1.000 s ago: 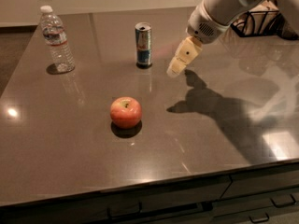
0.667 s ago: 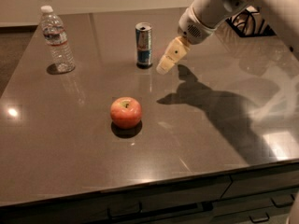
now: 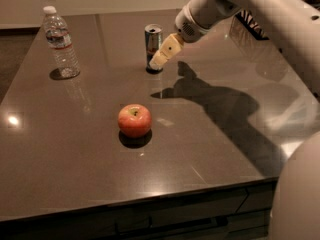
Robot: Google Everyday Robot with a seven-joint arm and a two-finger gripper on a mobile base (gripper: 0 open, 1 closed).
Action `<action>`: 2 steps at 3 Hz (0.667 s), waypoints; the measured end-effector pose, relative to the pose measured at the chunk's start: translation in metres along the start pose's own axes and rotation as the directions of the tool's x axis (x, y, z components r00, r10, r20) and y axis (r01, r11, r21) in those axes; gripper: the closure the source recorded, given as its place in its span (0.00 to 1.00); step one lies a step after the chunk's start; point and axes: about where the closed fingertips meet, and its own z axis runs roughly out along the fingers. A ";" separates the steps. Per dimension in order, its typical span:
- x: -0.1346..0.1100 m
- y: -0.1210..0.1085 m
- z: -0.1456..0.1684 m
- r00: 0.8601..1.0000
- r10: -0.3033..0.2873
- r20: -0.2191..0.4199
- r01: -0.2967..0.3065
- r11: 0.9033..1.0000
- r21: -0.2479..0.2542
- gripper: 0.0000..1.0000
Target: Move redbull can near water bottle
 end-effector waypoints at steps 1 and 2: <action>-0.015 -0.013 0.016 0.999 0.026 0.042 -0.027 0.999 0.018 0.00; -0.025 -0.020 0.024 0.997 0.037 0.074 -0.038 0.999 0.015 0.00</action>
Offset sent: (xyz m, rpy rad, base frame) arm 0.0513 0.0255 0.0064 0.1181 -0.0470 -0.0433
